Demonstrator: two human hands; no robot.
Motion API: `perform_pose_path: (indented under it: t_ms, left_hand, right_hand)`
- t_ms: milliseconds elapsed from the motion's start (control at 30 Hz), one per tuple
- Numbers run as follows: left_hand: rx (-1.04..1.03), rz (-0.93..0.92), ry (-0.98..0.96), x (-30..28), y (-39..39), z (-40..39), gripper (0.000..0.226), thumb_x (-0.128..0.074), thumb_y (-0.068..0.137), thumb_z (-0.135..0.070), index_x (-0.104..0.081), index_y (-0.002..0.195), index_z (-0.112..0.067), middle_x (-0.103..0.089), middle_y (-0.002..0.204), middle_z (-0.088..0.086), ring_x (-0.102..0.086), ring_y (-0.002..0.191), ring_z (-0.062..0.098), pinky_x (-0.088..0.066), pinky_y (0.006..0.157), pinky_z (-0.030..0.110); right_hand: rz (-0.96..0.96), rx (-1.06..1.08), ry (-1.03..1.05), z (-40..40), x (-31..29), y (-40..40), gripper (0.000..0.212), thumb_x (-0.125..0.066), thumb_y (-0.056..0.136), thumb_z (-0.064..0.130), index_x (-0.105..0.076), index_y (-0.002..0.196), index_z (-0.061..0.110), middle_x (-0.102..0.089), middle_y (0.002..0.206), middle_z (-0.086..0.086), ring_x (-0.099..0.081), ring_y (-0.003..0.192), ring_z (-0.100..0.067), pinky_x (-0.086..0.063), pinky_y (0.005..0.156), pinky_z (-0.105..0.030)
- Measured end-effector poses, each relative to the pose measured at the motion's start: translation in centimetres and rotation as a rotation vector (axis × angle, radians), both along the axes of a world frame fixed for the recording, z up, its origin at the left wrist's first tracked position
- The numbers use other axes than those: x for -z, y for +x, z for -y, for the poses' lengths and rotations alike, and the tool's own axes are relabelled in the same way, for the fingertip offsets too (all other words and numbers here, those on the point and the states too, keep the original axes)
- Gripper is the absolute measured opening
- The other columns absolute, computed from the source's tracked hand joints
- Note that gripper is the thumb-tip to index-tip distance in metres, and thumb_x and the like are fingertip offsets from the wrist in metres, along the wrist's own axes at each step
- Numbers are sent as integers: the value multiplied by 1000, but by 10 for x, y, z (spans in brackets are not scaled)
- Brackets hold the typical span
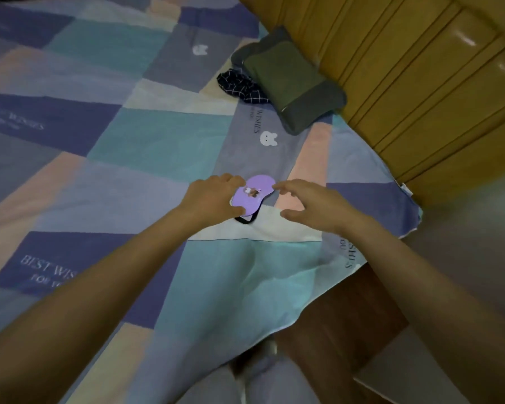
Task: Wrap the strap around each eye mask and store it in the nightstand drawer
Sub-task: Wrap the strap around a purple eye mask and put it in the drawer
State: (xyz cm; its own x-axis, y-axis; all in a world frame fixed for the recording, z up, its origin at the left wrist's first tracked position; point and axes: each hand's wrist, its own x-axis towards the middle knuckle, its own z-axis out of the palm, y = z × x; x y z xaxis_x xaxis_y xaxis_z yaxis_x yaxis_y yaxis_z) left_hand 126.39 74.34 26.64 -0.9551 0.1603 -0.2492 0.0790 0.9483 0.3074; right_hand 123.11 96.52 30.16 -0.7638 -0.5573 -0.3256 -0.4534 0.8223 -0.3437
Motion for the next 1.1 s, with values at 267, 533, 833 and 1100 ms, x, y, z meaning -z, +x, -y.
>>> perform_pose_path:
  t_ms: [267,533,833,1100]
  left_hand:
    - [-254,204,54,114,-78,-28,57,-61,85,-44,-42,136,-27,-52,135,-2,-52,118,23,-43,90,36]
    - [-377,262,48,222,-136,-45,57,-55,88,-33,-34,141,-26,-51,136,1,-49,120,26,-43,94,37]
    - [-467,107,75,300,-156,-44,70,-62,85,-41,-29,144,-23,-54,130,8,-43,121,31,-41,88,39]
    - [-557,-74,833,281,-148,-57,54,-78,75,-15,-55,123,-24,-65,80,0,-58,76,21,-47,71,23]
  right_hand:
    - [210,-101,38,-14,114,-105,55,-59,89,34,-36,139,37,-53,134,11,-52,116,-16,-38,77,-28]
    - [196,-94,19,-2,222,-170,51,-55,89,28,-38,136,35,-58,127,7,-55,110,-23,-47,88,-35]
    - [136,-1,-28,13,308,-183,79,-62,84,27,-19,149,22,-54,135,-1,-47,124,-29,-43,97,-41]
    - [87,123,-206,16,311,-174,101,-76,73,42,-14,150,22,-60,128,0,-49,123,-25,-38,102,-49]
